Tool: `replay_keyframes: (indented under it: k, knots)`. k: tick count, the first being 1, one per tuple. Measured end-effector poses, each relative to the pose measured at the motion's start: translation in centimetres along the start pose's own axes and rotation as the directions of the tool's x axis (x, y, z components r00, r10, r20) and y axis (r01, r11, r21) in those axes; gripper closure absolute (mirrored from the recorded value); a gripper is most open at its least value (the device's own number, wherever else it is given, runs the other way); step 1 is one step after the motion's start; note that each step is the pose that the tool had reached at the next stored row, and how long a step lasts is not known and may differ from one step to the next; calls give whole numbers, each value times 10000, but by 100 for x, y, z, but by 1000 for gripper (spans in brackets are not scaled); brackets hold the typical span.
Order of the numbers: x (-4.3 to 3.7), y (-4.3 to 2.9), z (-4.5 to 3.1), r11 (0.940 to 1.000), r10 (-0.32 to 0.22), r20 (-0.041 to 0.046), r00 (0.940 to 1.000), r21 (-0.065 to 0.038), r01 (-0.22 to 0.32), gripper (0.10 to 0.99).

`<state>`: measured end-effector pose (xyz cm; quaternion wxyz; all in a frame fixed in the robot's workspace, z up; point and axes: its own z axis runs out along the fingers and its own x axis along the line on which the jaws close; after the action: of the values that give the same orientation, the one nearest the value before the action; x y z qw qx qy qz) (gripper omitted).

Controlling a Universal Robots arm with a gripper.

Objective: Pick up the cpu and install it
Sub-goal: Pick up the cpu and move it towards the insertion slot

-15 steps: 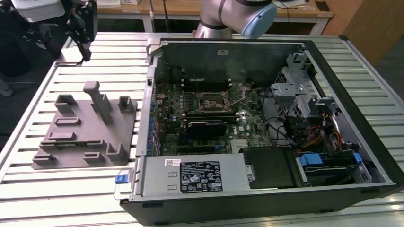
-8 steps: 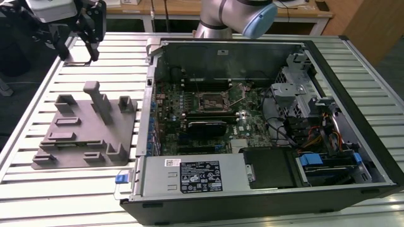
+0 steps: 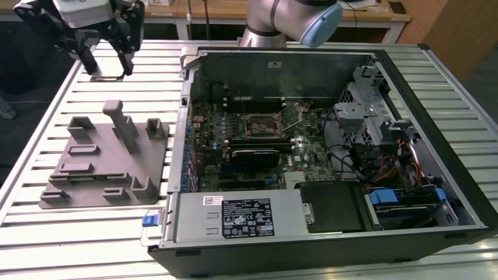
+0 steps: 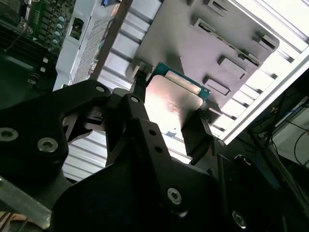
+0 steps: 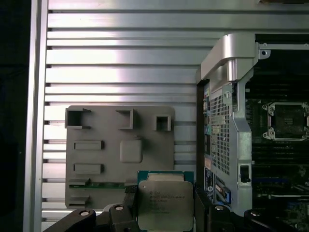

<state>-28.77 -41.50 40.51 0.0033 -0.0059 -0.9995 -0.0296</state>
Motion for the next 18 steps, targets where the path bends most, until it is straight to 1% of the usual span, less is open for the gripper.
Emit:
replay_keyframes:
  k: [18]
  knots:
    - [-380, 5, -3, 10000, 0, 0, 10000, 0, 0, 541]
